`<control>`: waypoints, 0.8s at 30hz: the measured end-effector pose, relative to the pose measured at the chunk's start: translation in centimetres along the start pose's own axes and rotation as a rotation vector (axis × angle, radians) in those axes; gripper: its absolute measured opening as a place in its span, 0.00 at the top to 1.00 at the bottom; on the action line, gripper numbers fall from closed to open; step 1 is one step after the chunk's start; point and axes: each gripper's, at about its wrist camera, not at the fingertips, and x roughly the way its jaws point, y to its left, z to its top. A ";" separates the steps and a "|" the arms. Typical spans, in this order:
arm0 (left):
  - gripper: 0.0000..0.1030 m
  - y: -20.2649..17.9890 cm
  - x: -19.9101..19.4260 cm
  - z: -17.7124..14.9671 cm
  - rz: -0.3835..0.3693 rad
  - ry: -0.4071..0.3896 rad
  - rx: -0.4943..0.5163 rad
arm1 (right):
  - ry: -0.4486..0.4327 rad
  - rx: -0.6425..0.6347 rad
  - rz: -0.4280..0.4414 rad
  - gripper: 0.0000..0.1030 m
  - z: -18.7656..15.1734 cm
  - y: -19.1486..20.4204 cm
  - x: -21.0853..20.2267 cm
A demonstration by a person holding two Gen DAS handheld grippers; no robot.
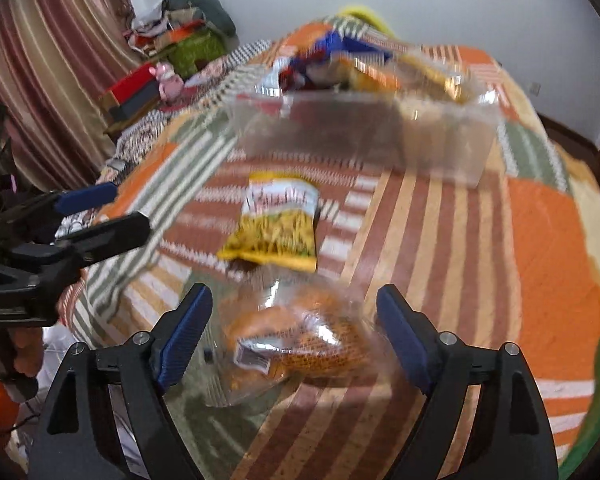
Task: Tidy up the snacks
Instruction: 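Grasp the clear orange snack bag with the right tool while the left grasps the yellow chip bag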
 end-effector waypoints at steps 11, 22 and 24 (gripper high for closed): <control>0.13 -1.8 2.7 0.3 -0.021 0.057 0.004 | -0.030 0.035 0.011 0.48 -1.4 -1.9 -0.9; 0.13 -4.3 8.1 2.7 -0.089 0.125 -0.046 | -0.088 0.090 -0.081 0.48 -1.8 -6.1 -3.6; 0.13 -4.7 8.9 3.0 -0.092 0.135 -0.047 | -0.098 0.104 -0.088 0.48 -1.8 -6.7 -4.0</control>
